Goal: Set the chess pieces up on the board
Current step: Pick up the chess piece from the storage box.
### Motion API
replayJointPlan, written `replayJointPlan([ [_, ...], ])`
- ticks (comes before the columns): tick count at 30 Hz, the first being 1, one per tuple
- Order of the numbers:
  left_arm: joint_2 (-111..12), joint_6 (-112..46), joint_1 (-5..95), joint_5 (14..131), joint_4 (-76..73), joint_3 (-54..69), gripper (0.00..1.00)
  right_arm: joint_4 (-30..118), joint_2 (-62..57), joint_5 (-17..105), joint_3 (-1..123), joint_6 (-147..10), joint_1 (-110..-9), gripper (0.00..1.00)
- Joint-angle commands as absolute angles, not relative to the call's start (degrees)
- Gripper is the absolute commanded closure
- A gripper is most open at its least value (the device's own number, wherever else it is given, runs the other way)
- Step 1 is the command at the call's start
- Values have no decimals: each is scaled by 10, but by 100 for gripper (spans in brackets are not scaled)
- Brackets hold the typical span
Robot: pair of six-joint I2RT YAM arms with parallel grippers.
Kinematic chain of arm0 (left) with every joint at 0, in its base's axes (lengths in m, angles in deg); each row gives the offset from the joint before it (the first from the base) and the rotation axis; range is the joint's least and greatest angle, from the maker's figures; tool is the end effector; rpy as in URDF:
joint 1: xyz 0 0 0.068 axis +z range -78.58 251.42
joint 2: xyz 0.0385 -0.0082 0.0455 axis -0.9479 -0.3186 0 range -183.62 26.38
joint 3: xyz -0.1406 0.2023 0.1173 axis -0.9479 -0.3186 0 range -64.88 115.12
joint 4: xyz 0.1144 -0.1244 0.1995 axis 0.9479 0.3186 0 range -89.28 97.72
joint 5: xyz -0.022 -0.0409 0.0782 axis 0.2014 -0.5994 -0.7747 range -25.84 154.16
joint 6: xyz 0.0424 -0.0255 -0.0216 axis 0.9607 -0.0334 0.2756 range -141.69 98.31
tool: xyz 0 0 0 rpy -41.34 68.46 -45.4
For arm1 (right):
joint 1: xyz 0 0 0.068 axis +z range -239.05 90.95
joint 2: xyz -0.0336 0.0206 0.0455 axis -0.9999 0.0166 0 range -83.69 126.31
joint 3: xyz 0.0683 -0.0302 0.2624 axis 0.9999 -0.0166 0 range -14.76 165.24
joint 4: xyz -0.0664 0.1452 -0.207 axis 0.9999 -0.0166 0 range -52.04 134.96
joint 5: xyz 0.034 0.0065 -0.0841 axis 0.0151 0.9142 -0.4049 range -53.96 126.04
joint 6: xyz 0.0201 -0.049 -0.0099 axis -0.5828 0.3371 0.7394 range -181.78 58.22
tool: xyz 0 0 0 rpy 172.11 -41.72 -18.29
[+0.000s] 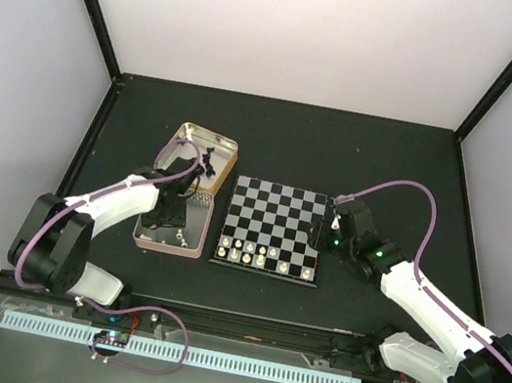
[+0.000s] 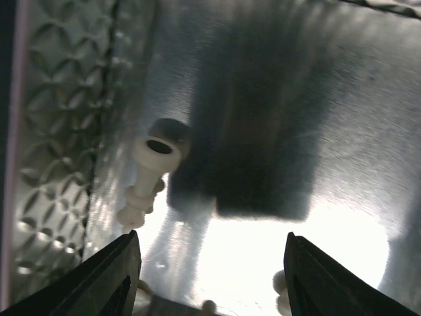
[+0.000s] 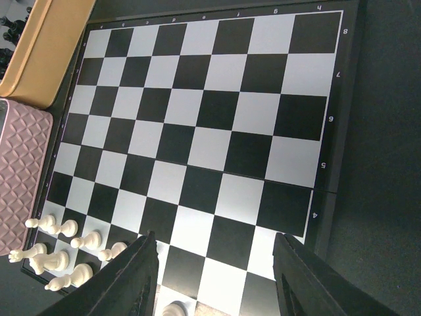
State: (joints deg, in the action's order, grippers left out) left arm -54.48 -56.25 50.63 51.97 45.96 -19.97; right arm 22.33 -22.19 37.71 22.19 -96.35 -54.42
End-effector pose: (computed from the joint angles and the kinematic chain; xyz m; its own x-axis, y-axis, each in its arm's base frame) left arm 0.2161 -0.0740 0.1713 -0.9405 -0.2361 -0.2445 -0.2633 0.9610 0.0848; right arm 0.1773 0.1238 0.2180 -0.8286 0.1171 -0.5475 -0.1388 0.9044 0.4034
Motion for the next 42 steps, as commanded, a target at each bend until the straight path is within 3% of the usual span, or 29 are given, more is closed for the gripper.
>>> replayJointPlan([
  [1, -540, -571, 534, 479, 470, -187, 38, 235, -224, 377, 229, -961, -546, 52],
  [7, -569, -580, 556, 472, 434, -198, 44, 234, -224, 377, 229, -961, -547, 52],
  [17, -605, -577, 568, 466, 417, -206, 68, 231, -228, 375, 230, -960, -547, 51],
  [28, -629, -542, 582, 502, 378, -199, 70, 230, -233, 374, 231, -960, -547, 52],
  [35, -623, -532, 584, 496, 372, -196, 85, 227, -245, 373, 228, -963, -547, 52],
  [42, -551, -530, 584, 507, 377, -195, 87, 235, -251, 380, 226, -966, -547, 52],
])
